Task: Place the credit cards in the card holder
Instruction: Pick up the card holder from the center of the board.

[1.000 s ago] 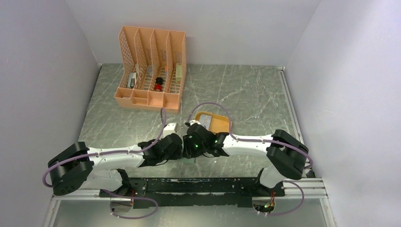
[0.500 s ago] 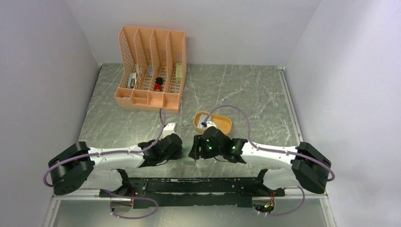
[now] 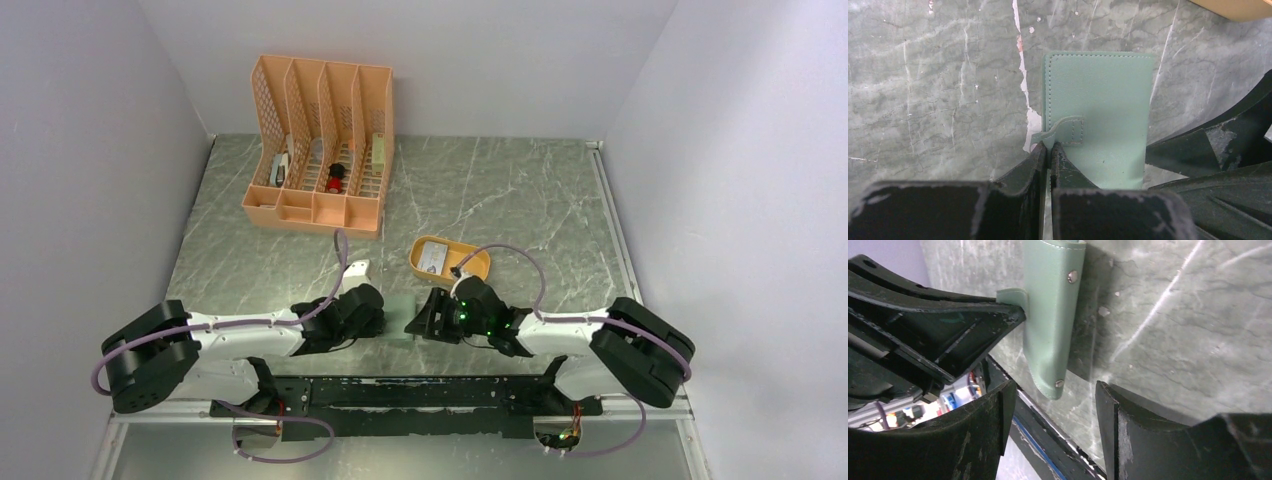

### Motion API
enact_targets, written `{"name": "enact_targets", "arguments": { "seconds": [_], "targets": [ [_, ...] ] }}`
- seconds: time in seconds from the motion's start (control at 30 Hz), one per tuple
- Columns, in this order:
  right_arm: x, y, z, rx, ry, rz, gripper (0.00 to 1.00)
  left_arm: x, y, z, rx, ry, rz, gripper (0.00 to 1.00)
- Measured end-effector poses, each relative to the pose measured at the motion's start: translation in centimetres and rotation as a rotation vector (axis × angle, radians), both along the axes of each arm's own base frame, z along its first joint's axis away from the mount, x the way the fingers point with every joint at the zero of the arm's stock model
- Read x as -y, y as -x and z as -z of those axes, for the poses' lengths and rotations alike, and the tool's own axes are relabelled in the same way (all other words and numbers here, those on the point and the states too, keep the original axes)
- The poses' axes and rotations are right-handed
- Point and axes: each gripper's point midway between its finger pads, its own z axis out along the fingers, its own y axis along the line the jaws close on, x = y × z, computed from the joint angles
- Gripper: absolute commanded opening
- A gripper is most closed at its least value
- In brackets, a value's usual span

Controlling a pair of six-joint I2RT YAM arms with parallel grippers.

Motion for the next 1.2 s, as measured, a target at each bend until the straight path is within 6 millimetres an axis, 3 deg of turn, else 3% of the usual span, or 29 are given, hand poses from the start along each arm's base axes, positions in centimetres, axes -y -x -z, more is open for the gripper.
{"name": "enact_targets", "arguments": {
  "seconds": [0.73,1.0,1.07,1.2],
  "targets": [
    [-2.4,0.2,1.0,-0.099,-0.135,0.005,0.42,0.3,-0.3,0.6,-0.001,0.036,-0.034,0.05],
    [-3.2,0.1,1.2,-0.103,-0.154,-0.009,0.43,0.4,-0.4,0.7,0.001,0.052,-0.041,0.05],
    [-3.3,-0.1,1.1,-0.099,-0.156,-0.011,0.39,0.5,-0.4,0.7,0.001,0.055,-0.042,0.05],
    [-3.6,-0.1,1.1,-0.086,-0.151,-0.023,0.18,0.5,-0.4,0.7,0.001,0.056,-0.043,0.05]
  ]
}}
